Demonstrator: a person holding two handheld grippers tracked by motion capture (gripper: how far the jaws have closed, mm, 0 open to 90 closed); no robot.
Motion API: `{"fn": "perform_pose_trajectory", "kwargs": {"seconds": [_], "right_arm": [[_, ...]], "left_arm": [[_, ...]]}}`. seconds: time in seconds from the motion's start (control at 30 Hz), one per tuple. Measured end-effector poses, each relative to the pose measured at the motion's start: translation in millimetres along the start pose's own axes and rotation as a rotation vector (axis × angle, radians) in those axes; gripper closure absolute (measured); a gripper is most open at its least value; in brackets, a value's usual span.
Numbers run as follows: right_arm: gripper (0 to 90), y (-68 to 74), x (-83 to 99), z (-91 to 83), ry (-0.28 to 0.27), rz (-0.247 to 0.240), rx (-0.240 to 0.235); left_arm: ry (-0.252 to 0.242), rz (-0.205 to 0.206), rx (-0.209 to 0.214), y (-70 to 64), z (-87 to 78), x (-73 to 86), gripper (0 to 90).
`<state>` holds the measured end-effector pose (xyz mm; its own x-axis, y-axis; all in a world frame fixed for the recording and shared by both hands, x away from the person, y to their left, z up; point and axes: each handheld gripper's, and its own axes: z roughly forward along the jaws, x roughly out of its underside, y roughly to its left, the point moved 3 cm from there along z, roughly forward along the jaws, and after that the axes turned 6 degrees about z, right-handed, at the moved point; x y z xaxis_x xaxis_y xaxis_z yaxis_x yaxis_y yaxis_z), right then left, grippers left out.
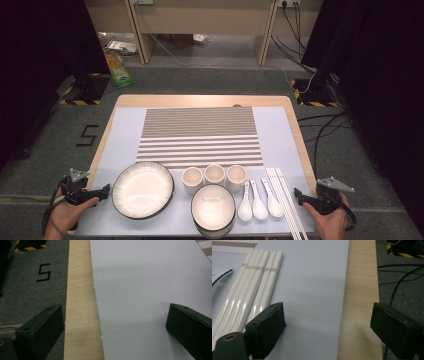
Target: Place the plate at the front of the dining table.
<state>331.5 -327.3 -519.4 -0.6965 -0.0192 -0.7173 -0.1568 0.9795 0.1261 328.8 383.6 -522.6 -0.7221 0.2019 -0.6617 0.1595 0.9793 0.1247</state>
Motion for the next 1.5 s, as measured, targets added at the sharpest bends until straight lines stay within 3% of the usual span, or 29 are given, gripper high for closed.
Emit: {"fn": "perform_pose_trajectory", "kwargs": {"seconds": [0.17,0.37,0.57,1.0,1.3,1.47,1.5], "right_arm": [[15.3,1.8,-1.7,-1.1,0.002,-0.023,0.0],[19.0,5.0,-5.3,-0.4,-0.009,-0.053,0.006],[19.3,11.7,-13.1,-3.6,-0.028,-0.073,0.002],[20.4,31.9,-43.4,-17.3,-0.071,-0.121,-0.019],[21.0,68.0,-82.7,-29.8,-0.117,-0.196,-0.059],[21.8,98.6,-104.7,-30.7,-0.123,-0.253,-0.088],[21.9,112.0,-112.7,-30.0,-0.123,-0.283,-0.087]], "left_arm": [[-0.003,0.008,0.009,-0.1,-0.6,-0.4,2.5],[-0.02,0.012,0.057,-0.5,-2.7,-0.5,15.2],[-0.035,0.013,0.086,-2.7,-6.2,-0.3,15.2],[-0.115,0.01,0.151,-5.3,-40.6,-6.1,15.1],[-0.154,0.054,0.194,-17.9,-64.7,1.0,15.1],[-0.177,0.086,0.211,-26.0,-81.1,-0.8,15.1],[-0.183,0.087,0.214,-27.3,-83.4,-1.5,15.0]]}}
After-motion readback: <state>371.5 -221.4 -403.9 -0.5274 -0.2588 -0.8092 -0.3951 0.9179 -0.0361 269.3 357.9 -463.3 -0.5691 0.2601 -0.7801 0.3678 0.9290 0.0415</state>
